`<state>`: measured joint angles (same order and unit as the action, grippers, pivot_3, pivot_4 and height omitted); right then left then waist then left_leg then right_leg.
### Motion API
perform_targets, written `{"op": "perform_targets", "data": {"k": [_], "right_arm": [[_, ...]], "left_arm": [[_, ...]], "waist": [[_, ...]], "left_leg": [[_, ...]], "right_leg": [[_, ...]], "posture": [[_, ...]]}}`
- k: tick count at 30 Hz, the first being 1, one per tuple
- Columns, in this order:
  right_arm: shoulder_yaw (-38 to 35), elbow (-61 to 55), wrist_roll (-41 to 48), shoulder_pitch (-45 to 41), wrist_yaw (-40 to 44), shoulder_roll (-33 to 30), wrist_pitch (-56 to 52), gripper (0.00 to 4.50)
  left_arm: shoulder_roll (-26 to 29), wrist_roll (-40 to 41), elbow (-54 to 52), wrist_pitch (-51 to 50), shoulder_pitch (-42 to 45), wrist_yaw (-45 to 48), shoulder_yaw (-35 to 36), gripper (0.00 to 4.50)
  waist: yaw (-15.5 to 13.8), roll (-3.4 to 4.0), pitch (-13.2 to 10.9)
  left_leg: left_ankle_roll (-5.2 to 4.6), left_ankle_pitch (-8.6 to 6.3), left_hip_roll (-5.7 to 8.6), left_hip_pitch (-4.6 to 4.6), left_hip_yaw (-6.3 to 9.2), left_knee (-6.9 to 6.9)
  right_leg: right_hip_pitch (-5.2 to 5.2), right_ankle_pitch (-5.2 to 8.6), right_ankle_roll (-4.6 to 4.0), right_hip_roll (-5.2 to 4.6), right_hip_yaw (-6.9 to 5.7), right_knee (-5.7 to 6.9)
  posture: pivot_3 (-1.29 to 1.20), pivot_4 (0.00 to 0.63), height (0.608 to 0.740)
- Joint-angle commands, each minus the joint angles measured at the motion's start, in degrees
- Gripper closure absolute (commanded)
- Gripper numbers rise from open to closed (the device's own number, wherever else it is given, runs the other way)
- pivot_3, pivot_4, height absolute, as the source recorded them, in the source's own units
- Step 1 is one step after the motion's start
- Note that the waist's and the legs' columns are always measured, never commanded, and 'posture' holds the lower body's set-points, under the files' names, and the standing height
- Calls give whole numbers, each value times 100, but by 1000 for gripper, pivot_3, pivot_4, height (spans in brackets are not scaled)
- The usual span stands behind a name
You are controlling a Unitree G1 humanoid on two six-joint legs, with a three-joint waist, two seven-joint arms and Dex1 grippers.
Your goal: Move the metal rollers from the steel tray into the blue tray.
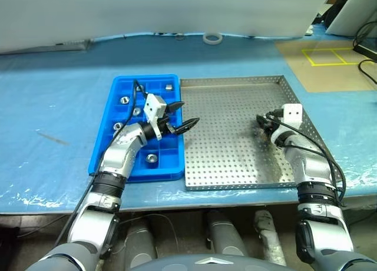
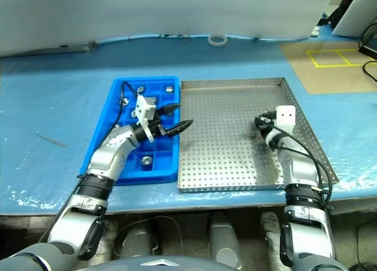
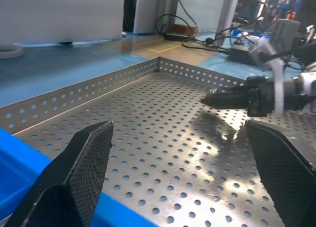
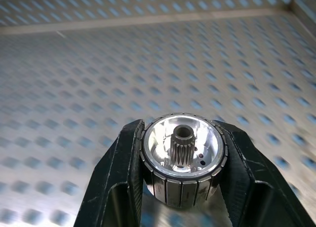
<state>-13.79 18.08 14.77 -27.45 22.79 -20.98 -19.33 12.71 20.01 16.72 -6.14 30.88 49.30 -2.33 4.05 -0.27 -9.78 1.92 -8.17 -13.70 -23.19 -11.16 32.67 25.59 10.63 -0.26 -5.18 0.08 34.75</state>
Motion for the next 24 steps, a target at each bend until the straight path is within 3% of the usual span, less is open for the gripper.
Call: {"op": "perform_targets", "data": {"k": [1, 7, 13, 18, 24], "right_arm": [[225, -484, 364, -438, 589, 171, 286, 2834], [1233, -1140, 1214, -621, 2650, 317, -485, 2834], [2416, -1259, 1215, -631, 4214, -42, -1114, 2834], [2774, -361, 727, -1059, 4410, 165, -680, 2834], [2847, 405, 320, -1311, 4494, 346, -191, 2834]], "left_arm": [[175, 47, -439, 87, -128, -121, 243, 0], [566, 105, -1478, -152, -1029, -741, 744, 0], [684, 109, -2431, -248, -2006, -1426, 1209, 0], [652, 122, -3342, -466, -2845, -1827, 1263, 0], [794, 166, -3544, -598, -2924, -2009, 1363, 0]], "waist": [[-15, 0, 0], [-228, 0, 0], [-644, 0, 0], [-867, -4, -2], [-1030, -5, -2]], "left_leg": [[0, 0, -2, -1, 0, -1], [2, 2, -12, 2, 0, -37], [11, 5, -17, 0, 0, -49], [22, 11, -16, 2, 2, -49], [36, 19, -17, 5, 25, -52]], "right_leg": [[2, -1, -1, 1, 0, 0], [7, 4, -12, 3, -5, -7], [7, 12, -23, -2, -7, -8], [3, 13, -21, -13, -4, -3], [-5, 32, 11, -13, -10, 2]], "posture": [[-268, 150, 740], [-102, 150, 740], [67, 150, 740], [165, 150, 740], [184, 150, 740]]}}
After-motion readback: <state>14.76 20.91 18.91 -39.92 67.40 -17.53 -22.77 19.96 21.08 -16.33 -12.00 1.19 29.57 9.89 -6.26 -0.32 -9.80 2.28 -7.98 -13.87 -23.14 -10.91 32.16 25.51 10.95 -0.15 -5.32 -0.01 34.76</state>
